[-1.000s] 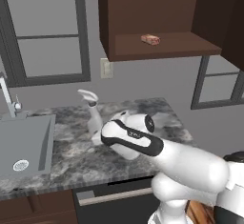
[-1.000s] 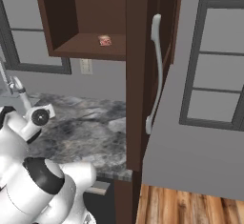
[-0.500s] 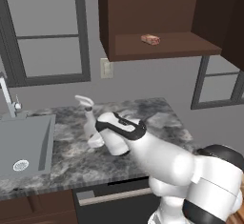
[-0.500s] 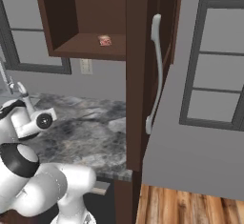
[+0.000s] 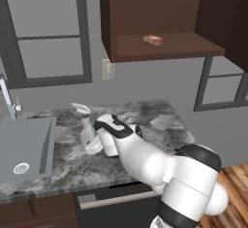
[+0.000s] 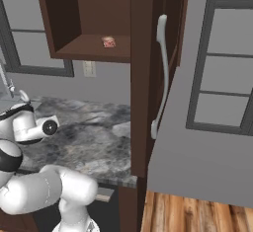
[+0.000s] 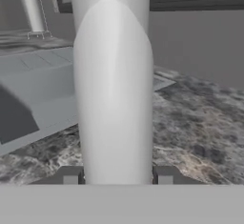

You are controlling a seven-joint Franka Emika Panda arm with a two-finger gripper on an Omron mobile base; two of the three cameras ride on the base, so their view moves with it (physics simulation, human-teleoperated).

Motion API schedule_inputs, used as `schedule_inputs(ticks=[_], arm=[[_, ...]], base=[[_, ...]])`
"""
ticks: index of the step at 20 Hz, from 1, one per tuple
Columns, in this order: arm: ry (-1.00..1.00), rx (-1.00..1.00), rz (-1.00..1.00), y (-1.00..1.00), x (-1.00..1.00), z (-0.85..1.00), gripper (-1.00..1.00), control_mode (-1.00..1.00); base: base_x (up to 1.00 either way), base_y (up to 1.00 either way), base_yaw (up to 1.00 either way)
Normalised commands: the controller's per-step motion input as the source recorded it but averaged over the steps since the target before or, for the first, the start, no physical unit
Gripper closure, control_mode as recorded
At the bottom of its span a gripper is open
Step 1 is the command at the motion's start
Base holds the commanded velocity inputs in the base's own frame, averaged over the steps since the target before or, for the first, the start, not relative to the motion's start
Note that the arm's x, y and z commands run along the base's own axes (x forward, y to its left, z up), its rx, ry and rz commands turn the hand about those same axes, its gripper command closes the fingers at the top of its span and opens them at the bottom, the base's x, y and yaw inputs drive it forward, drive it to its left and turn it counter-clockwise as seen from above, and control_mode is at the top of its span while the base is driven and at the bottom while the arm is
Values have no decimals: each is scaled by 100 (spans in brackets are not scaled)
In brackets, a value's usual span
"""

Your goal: Locate and retrieve the bar soap and spray from the cabinet. Place them next to the sink.

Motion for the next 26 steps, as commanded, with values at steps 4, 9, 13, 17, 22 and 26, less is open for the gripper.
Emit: schedule_inputs(ticks=[4,9,13,17,22,26], arm=[[0,0,5,23,21,-18,100,-100],[0,0,5,23,26,-19,100,-100],[-2,2,1,13,35,-20,100,-100],[-3,1,0,14,31,-19,100,-100],[-1,0,0,23,22,-9,100,-100],[0,0,0,31,21,-12,100,-100]], base=[[0,0,0],[0,0,0],[0,0,0],[0,0,0],[0,0,0],[0,0,0]])
